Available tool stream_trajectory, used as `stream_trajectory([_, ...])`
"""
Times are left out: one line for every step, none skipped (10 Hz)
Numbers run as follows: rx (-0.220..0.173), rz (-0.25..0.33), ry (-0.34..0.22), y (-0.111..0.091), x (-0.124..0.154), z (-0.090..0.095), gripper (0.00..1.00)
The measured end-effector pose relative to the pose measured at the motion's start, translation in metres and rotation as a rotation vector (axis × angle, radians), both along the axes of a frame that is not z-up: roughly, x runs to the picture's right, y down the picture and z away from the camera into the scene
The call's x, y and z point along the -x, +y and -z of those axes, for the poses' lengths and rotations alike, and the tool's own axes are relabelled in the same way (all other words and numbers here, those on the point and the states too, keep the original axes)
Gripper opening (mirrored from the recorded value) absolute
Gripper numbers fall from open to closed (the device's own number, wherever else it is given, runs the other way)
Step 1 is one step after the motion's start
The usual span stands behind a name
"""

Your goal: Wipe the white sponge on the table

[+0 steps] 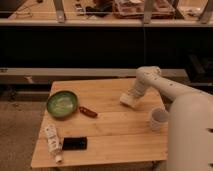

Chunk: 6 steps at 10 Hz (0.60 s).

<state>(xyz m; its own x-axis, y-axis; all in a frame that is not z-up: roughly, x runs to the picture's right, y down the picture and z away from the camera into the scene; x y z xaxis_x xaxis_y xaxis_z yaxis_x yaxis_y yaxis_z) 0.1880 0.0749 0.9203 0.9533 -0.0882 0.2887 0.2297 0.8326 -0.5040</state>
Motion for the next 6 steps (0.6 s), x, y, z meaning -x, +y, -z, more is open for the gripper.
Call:
stream_trajectory([0.008,0.005,0.014,0.010,-0.013,0.007,0.50])
stream_trajectory([0.015,0.002,0.032,0.018,-0.026,0.012,0.50])
stream_trajectory([0.019,-0.010,0.065,0.022,-0.044,0.014,0.50])
stream_trajectory([0.017,-0.024,0.096,0.021,-0.058,0.012,0.50])
stream_trajectory([0.012,-0.051,0.151,0.016,-0.081,0.005,0.50])
stream_trajectory([0.009,-0.065,0.184,0.011,-0.094,0.000,0.50])
